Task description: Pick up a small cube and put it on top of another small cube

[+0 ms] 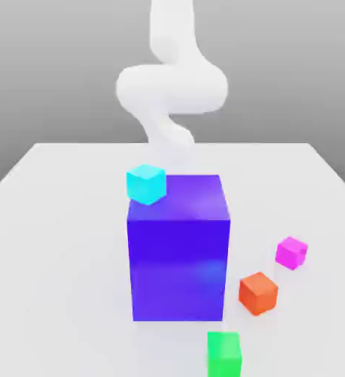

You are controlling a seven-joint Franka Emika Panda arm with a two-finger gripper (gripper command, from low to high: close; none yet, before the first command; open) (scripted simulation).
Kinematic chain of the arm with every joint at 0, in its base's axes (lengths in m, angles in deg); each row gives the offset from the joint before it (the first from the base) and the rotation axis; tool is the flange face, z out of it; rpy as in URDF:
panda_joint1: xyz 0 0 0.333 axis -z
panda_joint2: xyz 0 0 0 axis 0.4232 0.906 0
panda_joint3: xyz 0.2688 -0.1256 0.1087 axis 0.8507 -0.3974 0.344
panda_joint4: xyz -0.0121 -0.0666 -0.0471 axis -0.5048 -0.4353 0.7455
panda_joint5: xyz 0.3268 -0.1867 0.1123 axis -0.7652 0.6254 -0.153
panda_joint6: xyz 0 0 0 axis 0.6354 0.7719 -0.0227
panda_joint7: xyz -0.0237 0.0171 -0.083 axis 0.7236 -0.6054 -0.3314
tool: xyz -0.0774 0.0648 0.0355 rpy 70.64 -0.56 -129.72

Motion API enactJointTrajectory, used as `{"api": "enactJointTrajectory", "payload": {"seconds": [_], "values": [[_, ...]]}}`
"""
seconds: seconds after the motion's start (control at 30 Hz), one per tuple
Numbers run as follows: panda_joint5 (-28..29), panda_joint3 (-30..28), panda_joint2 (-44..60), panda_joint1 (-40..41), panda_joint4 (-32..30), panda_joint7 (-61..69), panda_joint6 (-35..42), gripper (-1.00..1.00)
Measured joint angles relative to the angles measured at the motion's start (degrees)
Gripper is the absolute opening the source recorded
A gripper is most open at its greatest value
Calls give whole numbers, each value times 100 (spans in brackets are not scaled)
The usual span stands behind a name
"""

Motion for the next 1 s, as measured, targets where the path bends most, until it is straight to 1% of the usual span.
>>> {"api": "enactJointTrajectory", "payload": {"seconds": [0.17, 0.4, 0.57, 0.7, 0.8, 0.87, 0.93, 0.97, 1.0], "values": [[-389, 276, 759, -593, -614, 114, -574, 0], [-805, 828, 1777, -1378, -1442, 180, -1344, 0], [-972, 1318, 2501, -1892, -2035, 130, -1903, 0], [-946, 1757, 3085, -2233, -2515, -28, -2369, 0], [-732, 2104, 3531, -2411, -2881, -283, -2729, 0], [-394, 2319, 3835, -2494, -3129, -587, -2973, 0], [246, 2285, 4221, -2574, -3194, -1052, -3264, 0], [671, 2138, 4434, -2589, -3173, -1353, -3414, 0], [1075, 1867, 4647, -2740, -3136, -1640, -3568, 0]]}}
